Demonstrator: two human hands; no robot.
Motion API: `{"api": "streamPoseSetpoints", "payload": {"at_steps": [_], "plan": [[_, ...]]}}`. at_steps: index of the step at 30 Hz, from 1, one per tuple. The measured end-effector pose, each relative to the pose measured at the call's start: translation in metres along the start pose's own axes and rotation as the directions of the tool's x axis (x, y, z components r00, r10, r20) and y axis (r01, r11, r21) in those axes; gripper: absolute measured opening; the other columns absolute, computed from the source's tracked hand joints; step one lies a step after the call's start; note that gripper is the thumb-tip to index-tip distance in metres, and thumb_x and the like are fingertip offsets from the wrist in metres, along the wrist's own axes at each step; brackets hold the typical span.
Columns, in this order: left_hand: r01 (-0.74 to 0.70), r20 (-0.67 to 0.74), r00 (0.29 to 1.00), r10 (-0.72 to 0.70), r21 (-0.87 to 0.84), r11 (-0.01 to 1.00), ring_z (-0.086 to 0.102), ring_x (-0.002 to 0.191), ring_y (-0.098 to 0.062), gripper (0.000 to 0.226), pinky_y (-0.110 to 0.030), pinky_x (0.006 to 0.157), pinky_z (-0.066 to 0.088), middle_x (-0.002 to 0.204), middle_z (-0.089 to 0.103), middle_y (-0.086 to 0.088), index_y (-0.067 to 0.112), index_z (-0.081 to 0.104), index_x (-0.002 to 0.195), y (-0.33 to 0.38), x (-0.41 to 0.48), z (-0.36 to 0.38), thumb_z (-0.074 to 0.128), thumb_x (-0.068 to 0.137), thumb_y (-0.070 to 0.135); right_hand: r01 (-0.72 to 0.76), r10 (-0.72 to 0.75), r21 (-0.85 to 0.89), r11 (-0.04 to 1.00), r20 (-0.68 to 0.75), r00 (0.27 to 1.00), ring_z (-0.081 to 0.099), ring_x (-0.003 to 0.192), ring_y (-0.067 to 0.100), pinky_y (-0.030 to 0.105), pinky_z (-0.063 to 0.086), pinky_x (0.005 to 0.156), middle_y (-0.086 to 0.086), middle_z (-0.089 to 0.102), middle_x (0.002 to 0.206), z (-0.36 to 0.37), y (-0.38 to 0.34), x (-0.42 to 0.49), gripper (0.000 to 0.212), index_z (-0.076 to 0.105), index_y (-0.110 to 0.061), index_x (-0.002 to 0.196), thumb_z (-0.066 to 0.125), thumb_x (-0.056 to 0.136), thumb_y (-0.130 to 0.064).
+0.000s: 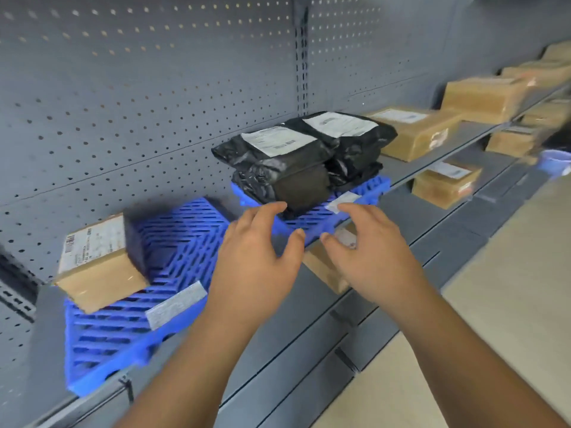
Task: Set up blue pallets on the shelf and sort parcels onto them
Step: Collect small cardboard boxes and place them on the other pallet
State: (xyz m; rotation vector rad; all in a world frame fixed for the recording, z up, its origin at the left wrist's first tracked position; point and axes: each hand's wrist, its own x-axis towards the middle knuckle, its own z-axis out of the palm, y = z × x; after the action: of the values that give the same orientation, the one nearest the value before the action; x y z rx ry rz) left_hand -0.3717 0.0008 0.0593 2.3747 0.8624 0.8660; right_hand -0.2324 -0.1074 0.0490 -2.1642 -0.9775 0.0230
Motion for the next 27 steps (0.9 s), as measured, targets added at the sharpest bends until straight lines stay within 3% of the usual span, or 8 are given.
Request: {"api": "streamPoseSetpoints", "payload": {"at_steps": [4,11,19,27], "plan": [[-0.075,0.134,0.988,0.077,-0.026,0.997,0.052,0.126,-0.020,0.046,-0.041,0.106,0.044,0.137,0.059,0.008,0.031,0.058,0.138,0.054,0.008,0.071,0.061,0.094,0.046,-0.073,0.067,-0.126,0.989,-0.051,0.996,0.046,0.135,0.027,0.049,0.044,0.107,-0.002,0.048,0.150,-0.059,0.069,-0.004,0.062,0.047,-0.025,0.148,0.063,0.090,-0.044],[-0.218,0.324,0.922,0.211,-0.016,0.976,0.046,0.133,-0.020,0.052,-0.039,0.107,0.040,0.144,0.053,0.010,0.033,0.052,0.143,0.141,0.017,0.186,0.057,0.094,0.051,-0.276,0.248,-0.304,0.912,-0.130,0.960,0.041,0.136,0.027,0.047,0.041,0.106,-0.006,0.043,0.154,-0.145,0.178,-0.018,0.064,0.040,-0.030,0.150,0.058,0.092,-0.051],[-0.389,0.486,0.796,0.362,-0.049,0.920,0.044,0.135,-0.022,0.055,-0.046,0.109,0.042,0.150,0.049,0.008,0.033,0.046,0.147,0.213,0.039,0.292,0.054,0.096,0.054,-0.481,0.421,-0.325,0.814,-0.241,0.875,0.039,0.139,0.026,0.046,0.038,0.109,-0.006,0.040,0.156,-0.199,0.272,-0.017,0.065,0.033,-0.032,0.152,0.054,0.094,-0.053],[-0.509,0.562,0.673,0.481,-0.120,0.852,0.049,0.132,-0.024,0.054,-0.043,0.104,0.042,0.147,0.053,0.005,0.031,0.047,0.145,0.263,0.108,0.406,0.051,0.097,0.055,-0.630,0.530,-0.348,0.695,-0.344,0.775,0.041,0.138,0.028,0.047,0.039,0.107,-0.005,0.043,0.154,-0.227,0.359,0.045,0.068,0.034,-0.032,0.153,0.054,0.092,-0.054]]}}
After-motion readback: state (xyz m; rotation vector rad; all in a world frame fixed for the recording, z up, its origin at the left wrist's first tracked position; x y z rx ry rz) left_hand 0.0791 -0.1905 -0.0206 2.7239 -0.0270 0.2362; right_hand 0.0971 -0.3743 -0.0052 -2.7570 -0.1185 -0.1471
